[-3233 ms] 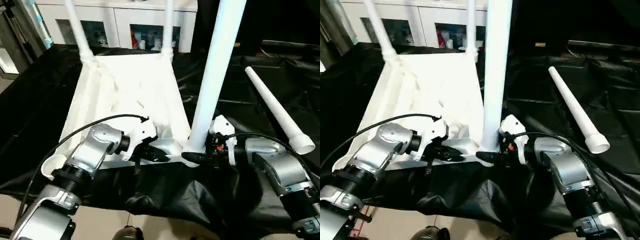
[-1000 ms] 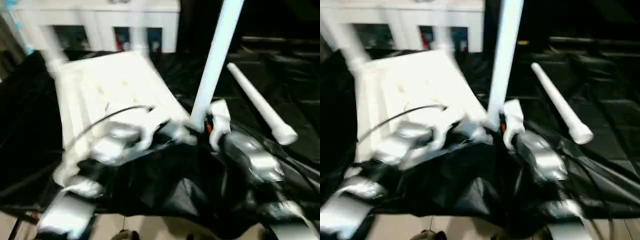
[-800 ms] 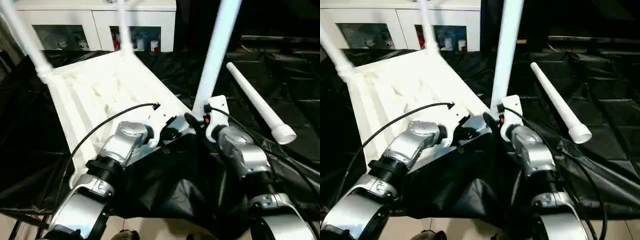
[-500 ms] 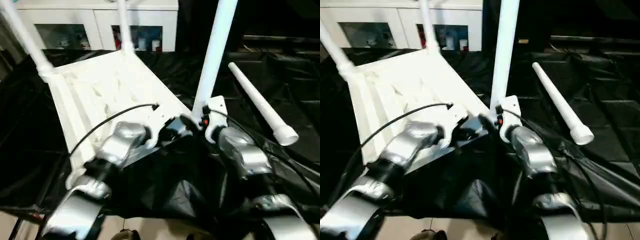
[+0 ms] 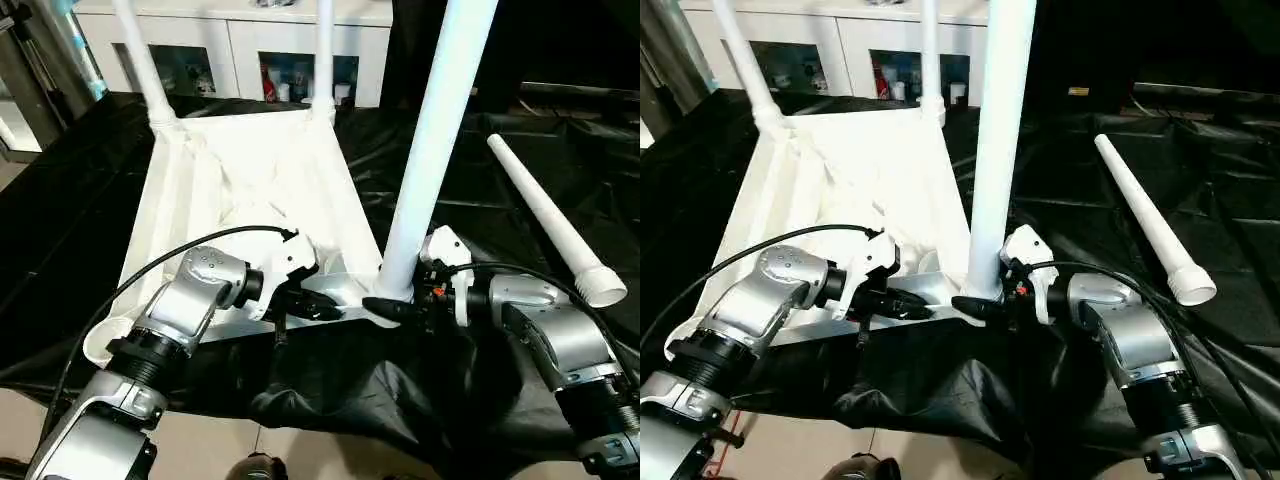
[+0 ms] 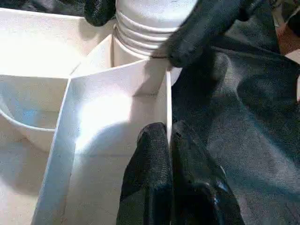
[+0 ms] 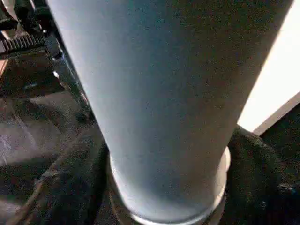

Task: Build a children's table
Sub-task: Rotate leg to tighten

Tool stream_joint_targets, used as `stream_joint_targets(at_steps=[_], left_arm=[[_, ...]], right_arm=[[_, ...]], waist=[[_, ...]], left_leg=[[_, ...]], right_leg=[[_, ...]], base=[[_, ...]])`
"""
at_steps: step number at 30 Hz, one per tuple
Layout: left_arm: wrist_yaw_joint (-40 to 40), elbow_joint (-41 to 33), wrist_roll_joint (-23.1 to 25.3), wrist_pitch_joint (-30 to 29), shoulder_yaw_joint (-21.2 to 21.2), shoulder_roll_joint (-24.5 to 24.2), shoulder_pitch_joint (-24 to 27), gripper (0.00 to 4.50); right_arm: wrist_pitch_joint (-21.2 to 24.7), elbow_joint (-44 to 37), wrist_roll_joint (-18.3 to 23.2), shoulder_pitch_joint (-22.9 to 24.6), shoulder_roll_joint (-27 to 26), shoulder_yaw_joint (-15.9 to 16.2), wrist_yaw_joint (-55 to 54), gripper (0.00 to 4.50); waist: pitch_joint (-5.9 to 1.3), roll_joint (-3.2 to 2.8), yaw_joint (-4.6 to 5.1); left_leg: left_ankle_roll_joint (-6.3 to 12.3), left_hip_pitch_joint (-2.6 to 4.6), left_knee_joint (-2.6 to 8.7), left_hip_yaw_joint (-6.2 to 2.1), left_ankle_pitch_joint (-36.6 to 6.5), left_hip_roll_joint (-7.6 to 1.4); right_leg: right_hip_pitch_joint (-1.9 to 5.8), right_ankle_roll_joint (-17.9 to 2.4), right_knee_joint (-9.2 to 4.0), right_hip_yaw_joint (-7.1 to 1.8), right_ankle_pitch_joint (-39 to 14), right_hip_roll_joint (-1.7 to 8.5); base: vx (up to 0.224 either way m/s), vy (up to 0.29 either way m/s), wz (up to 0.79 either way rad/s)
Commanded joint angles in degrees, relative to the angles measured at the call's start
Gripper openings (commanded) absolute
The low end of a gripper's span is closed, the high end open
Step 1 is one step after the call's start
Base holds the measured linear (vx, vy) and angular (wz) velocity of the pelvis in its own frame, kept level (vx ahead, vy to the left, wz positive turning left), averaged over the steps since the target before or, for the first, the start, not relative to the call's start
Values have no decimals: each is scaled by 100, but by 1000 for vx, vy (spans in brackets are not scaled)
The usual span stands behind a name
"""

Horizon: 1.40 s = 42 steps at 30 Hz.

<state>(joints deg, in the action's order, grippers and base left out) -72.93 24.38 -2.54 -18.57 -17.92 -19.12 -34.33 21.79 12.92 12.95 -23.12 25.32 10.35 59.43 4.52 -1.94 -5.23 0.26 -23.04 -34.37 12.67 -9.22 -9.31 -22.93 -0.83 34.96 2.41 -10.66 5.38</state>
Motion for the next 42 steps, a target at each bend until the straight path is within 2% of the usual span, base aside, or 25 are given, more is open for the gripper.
stream_joint_targets(at_steps=[1, 2, 3, 5, 9, 13, 14, 16, 19, 20, 21, 22, 23, 24, 26, 27, 29, 32, 36, 37, 38, 39, 40, 41, 42], left_arm=[[-374, -416, -335, 178, -199, 228, -74, 0], [-349, -414, -334, 171, -191, 241, -70, 0], [-289, -417, -328, 152, -173, 264, -64, 0], [-156, -433, -314, 95, -140, 319, -52, 0], [289, -365, -228, -118, -48, 491, -105, 0], [1397, -22, 4, -409, 179, 963, -367, 0], [1984, 177, 67, -560, 337, 1235, -507, 0], [2383, 297, 78, -658, 457, 1432, -593, 0], [3152, 453, 65, -775, 650, 1881, -730, 0], [3232, 451, 109, -773, 646, 1945, -730, 0], [3265, 448, 142, -770, 640, 1976, -728, 0], [3255, 457, 210, -717, 581, 1977, -719, 0], [3253, 460, 224, -706, 570, 1977, -718, 0], [3221, 470, 284, -656, 506, 1969, -705, 0], [3168, 476, 284, -610, 465, 1937, -691, 0], [3168, 476, 284, -610, 465, 1937, -691, 0], [3209, 520, 291, -610, 479, 1910, -703, 0], [3679, 904, 343, -674, 678, 1886, -866, 0], [3910, 1217, 386, -622, 800, 1891, -1008, 0], [4015, 1419, 401, -506, 847, 1897, -1114, 0], [4074, 1552, 399, -427, 879, 1909, -1197, 0], [4107, 1595, 399, -395, 891, 1916, -1229, 0], [4143, 1637, 398, -365, 905, 1925, -1261, 0], [4213, 1721, 410, -319, 923, 1940, -1318, 0], [4271, 1812, 421, -233, 935, 1954, -1372, 0]], right_arm=[[146, -133, 29, -23, -125, 173, 57, 326], [161, -142, 33, -19, -159, 184, 44, 316], [184, -132, 32, -17, -218, 175, -19, 313], [189, -55, 6, -29, -369, 119, -234, 291], [195, 307, -110, -131, -797, -101, -1082, 279], [157, 902, -399, -277, -1321, -308, -2322, 275], [157, 1143, -483, -348, -1515, -387, -2747, 275], [85, 1331, -562, -415, -1660, -458, -3085, 275], [-32, 1730, -588, -618, -1997, -635, -3641, 275], [-85, 1756, -543, -647, -2069, -660, -3581, 275], [-122, 1765, -513, -661, -2111, -675, -3526, 310], [-152, 1769, -515, -682, -2143, -687, -3531, 310], [-158, 1771, -518, -686, -2149, -689, -3536, 344], [-207, 1775, -543, -718, -2168, -690, -3526, 347], [-513, 1723, -740, -736, -2057, -565, -3504, 354], [-513, 1723, -740, -736, -2057, -565, -3504, 379], [-548, 1551, -777, -685, -1942, -529, -3420, 379], [-283, 543, -532, -307, -1487, -605, -2957, 379], [-159, 34, -403, -38, -1210, -736, -2768, 379], [-193, -140, -452, 116, -1042, -814, -2691, 379], [-217, -200, -492, 203, -939, -898, -2692, 379], [-224, -207, -495, 227, -907, -936, -2704, 379], [-226, -207, -489, 247, -876, -977, -2725, 379], [-188, -229, -472, 271, -836, -1031, -2751, 379], [-154, -251, -454, 289, -800, -1072, -2759, 379]], waist=[[-473, 88, 38], [-481, 73, 36], [-479, 104, 40], [-480, 105, 34], [-482, 105, 92], [-473, 107, 217], [-471, 117, 243], [-489, 123, 279], [-495, 137, 319], [-510, 147, 295], [-513, 145, 293], [-514, 143, 288], [-518, 138, 278], [-515, 136, 283], [-503, 132, 283], [-498, 134, 292], [-493, 149, 291], [-515, 156, 237], [-516, 182, 202], [-517, 141, 209], [-519, 145, 252], [-520, 111, 251], [-527, 123, 254], [-524, 85, 245], [-524, 96, 253]], left_leg=[[-4, 232, 437, -245, -1586, -412], [21, 223, 430, -242, -1487, -411], [54, 223, 428, -233, -1445, -406], [85, 203, 422, -238, -1353, -405], [11, 205, 427, -245, -1369, -395], [-118, 201, 437, -256, -1514, -375], [-150, 213, 434, -255, -1593, -369], [-143, 201, 416, -255, -1525, -355], [28, 163, 391, -242, -1305, -331], [192, 149, 367, -232, -1113, -321], [247, 142, 359, -226, -1048, -322], [297, 141, 356, -227, -996, -325], [376, 142, 354, -228, -907, -330], [423, 141, 355, -227, -881, -333], [398, 150, 366, -231, -986, -344], [354, 156, 371, -231, -1069, -344], [307, 164, 382, -234, -1144, -350], [355, 190, 368, -223, -1050, -353], [457, 134, 357, -236, -981, -334], [460, 128, 360, -244, -994, -334], [439, 136, 356, -248, -1110, -332], [433, 138, 359, -251, -1124, -333], [424, 148, 349, -242, -1114, -332], [420, 149, 351, -252, -1075, -337], [429, 141, 346, -246, -1072, -332]], right_leg=[[178, -1204, -439, -227, -1471, 371], [179, -1197, -434, -225, -1415, 375], [174, -1200, -435, -222, -1379, 361], [186, -1191, -426, -219, -1381, 377], [168, -1142, -431, -217, -1503, 367], [157, -1148, -447, -205, -1597, 359], [149, -1125, -467, -208, -1675, 352], [176, -1144, -466, -209, -1599, 364], [199, -1182, -469, -208, -1306, 354], [231, -1194, -464, -200, -1113, 353], [235, -1210, -455, -202, -1022, 352], [236, -1221, -452, -197, -956, 351], [238, -1239, -442, -188, -852, 343], [237, -1267, -438, -181, -811, 334], [230, -1266, -452, -173, -974, 339], [227, -1251, -462, -174, -1099, 336], [228, -1216, -472, -177, -1216, 334], [237, -1145, -457, -191, -1036, 317], [273, -1094, -449, -180, -944, 339], [270, -1099, -449, -175, -970, 348], [261, -1073, -476, -165, -1070, 329], [258, -1091, -486, -168, -1084, 336], [248, -1115, -488, -168, -1057, 330], [250, -1195, -477, -165, -980, 333], [256, -1233, -475, -162, -900, 320]], base=[[0, 0, 0], [0, 0, 0], [0, 0, 0], [0, 0, 0], [0, 0, 0], [0, 0, 0], [0, 0, 0], [0, 0, 0], [0, 0, 0], [0, 0, 0], [0, 0, 0], [0, 0, 0], [0, 0, 0], [0, 0, 0], [0, 0, 0], [0, 0, 0], [0, 0, 0], [0, 0, 0], [0, 0, 0], [0, 0, 0], [0, 0, 0], [0, 0, 0], [0, 0, 0], [0, 0, 0], [0, 0, 0]])
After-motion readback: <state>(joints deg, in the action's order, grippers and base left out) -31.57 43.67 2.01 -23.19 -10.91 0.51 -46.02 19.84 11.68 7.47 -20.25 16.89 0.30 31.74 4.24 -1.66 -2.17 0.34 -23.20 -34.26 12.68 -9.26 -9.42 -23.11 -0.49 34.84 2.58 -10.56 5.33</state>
